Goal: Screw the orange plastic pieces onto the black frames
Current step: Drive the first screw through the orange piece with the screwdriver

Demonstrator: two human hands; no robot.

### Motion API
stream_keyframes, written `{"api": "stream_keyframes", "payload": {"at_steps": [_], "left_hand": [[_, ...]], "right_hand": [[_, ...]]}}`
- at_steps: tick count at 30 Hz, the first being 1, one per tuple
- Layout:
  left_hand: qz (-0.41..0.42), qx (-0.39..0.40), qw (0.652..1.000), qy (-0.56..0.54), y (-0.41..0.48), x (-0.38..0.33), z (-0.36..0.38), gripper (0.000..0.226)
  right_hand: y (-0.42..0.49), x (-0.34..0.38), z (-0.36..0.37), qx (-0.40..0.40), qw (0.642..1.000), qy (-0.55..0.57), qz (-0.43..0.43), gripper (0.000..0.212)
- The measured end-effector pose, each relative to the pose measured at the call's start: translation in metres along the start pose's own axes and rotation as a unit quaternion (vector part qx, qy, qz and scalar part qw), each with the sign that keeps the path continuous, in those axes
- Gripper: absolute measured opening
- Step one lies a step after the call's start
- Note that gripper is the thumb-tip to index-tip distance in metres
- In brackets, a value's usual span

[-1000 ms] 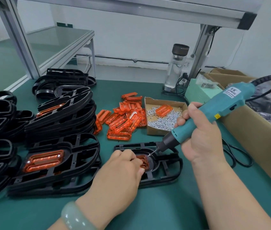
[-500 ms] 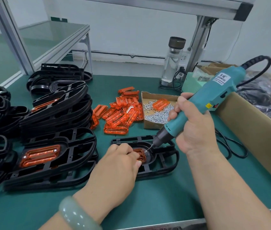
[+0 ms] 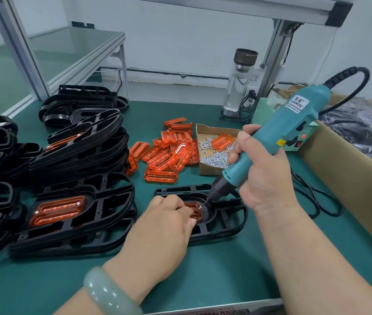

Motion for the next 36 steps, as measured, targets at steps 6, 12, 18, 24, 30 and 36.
{"api": "stream_keyframes", "payload": {"at_steps": [6, 12, 18, 24, 30, 36], "left_hand": [[0.002, -0.003, 1.000, 0.000, 0.000, 0.000, 0.000, 0.037], [0.006, 0.005, 1.000, 0.004, 0.001, -0.001, -0.001, 0.039], [0.031, 0.029, 0.999, 0.015, 0.008, -0.004, -0.005, 0.035], [0.066, -0.008, 0.996, 0.061, 0.008, -0.012, -0.008, 0.020], [0.042, 0.028, 0.997, 0.057, 0.006, -0.002, 0.007, 0.036], [0.046, 0.045, 0.995, 0.078, 0.006, -0.004, 0.007, 0.040]], "right_hand": [[-0.001, 0.000, 0.007, 0.017, 0.999, -0.036, -0.011, 0.015], [-0.004, 0.004, 0.030, 0.104, 0.990, -0.090, -0.030, 0.015], [-0.006, 0.002, 0.048, 0.175, 0.976, -0.129, -0.032, 0.014], [-0.004, -0.002, 0.048, 0.178, 0.977, -0.118, -0.031, 0.020], [0.000, -0.002, 0.045, 0.169, 0.980, -0.106, -0.027, 0.013], [-0.001, -0.003, 0.045, 0.154, 0.981, -0.108, -0.041, 0.011]]}}
Point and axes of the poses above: each hand's wrist, its own y-axis towards the middle knuckle, its own z-axis out of the palm, x = y × z, the point moved 7 cm from there along y, towards the middle knuckle, and after that the axes turned 9 degrees about z, right-handed, at the moved point
